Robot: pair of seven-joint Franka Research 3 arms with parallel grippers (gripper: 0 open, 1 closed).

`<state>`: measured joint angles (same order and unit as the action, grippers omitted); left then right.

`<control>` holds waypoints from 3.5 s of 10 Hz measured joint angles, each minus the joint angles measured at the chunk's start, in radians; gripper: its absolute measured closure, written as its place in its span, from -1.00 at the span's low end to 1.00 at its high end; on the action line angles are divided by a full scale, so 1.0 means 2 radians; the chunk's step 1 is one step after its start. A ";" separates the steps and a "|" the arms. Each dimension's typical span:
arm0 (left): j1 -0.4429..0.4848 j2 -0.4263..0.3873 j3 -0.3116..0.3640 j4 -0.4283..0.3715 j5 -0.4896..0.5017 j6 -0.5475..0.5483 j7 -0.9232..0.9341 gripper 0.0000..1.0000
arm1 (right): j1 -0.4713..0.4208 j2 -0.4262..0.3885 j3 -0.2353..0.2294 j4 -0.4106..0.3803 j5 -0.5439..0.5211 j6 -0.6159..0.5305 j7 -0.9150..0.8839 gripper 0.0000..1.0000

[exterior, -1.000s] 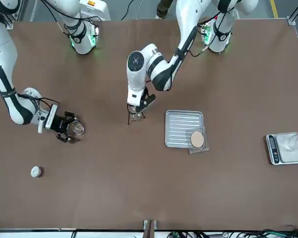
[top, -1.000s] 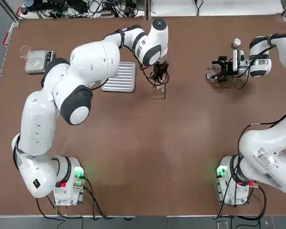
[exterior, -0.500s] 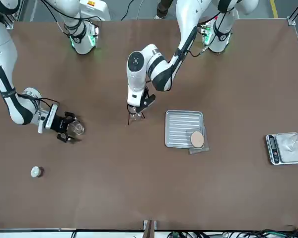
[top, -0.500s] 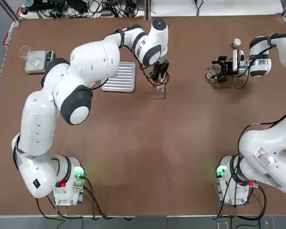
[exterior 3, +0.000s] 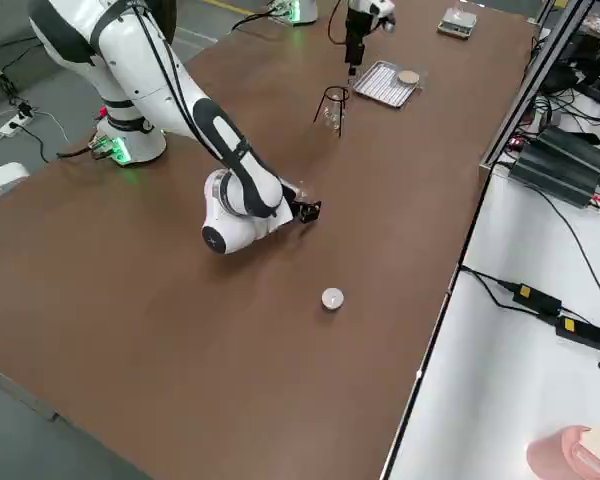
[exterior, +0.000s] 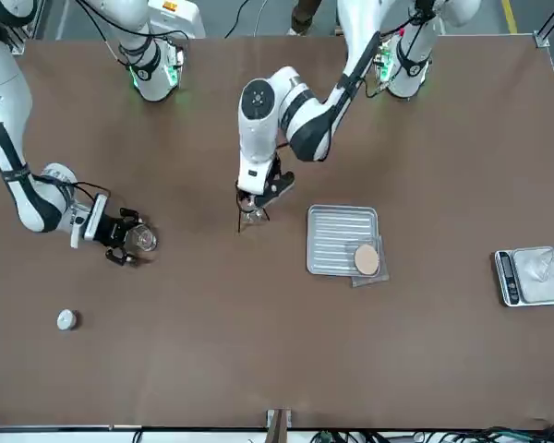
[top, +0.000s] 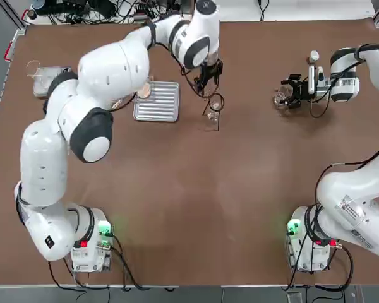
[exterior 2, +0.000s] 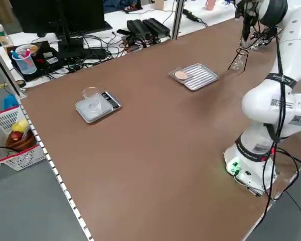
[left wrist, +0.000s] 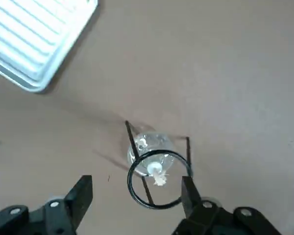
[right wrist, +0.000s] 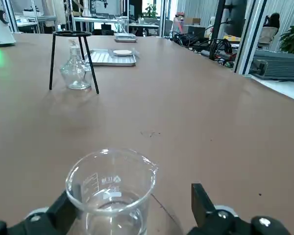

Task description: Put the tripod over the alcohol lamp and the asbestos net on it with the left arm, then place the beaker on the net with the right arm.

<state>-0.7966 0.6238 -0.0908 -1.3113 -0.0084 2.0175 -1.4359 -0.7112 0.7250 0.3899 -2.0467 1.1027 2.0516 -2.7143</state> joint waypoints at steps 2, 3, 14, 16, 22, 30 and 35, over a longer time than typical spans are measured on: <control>0.044 -0.036 0.001 -0.014 0.002 -0.030 0.059 -0.62 | 0.000 0.000 0.000 0.000 0.000 0.000 0.000 -1.00; 0.072 -0.050 0.000 -0.034 0.002 -0.032 0.101 -0.62 | 0.000 0.000 0.000 0.000 0.001 0.000 0.000 -1.00; 0.404 -0.078 -0.045 -0.145 -0.174 -0.017 0.707 -0.52 | -0.001 0.004 0.000 0.003 0.003 0.000 0.000 -1.00; 0.446 -0.046 -0.045 -0.145 -0.232 -0.015 0.829 -0.52 | -0.001 0.004 0.000 0.003 0.003 0.000 0.000 -1.00; 0.493 -0.003 -0.052 -0.169 -0.289 -0.016 0.998 -0.43 | -0.001 0.004 0.000 0.004 0.003 0.000 0.000 -1.00; 0.513 0.059 -0.058 -0.181 -0.411 0.004 1.138 -0.39 | -0.001 0.005 0.000 0.004 0.004 0.000 0.000 -1.00; 0.506 0.073 -0.059 -0.181 -0.411 0.038 1.139 -0.39 | -0.001 0.005 0.000 0.004 0.004 0.000 0.000 -1.00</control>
<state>0.2162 0.7705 -0.2092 -1.6740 -0.8296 2.0935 0.8420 -0.7128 0.7342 0.3894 -2.0395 1.1103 2.0514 -2.7141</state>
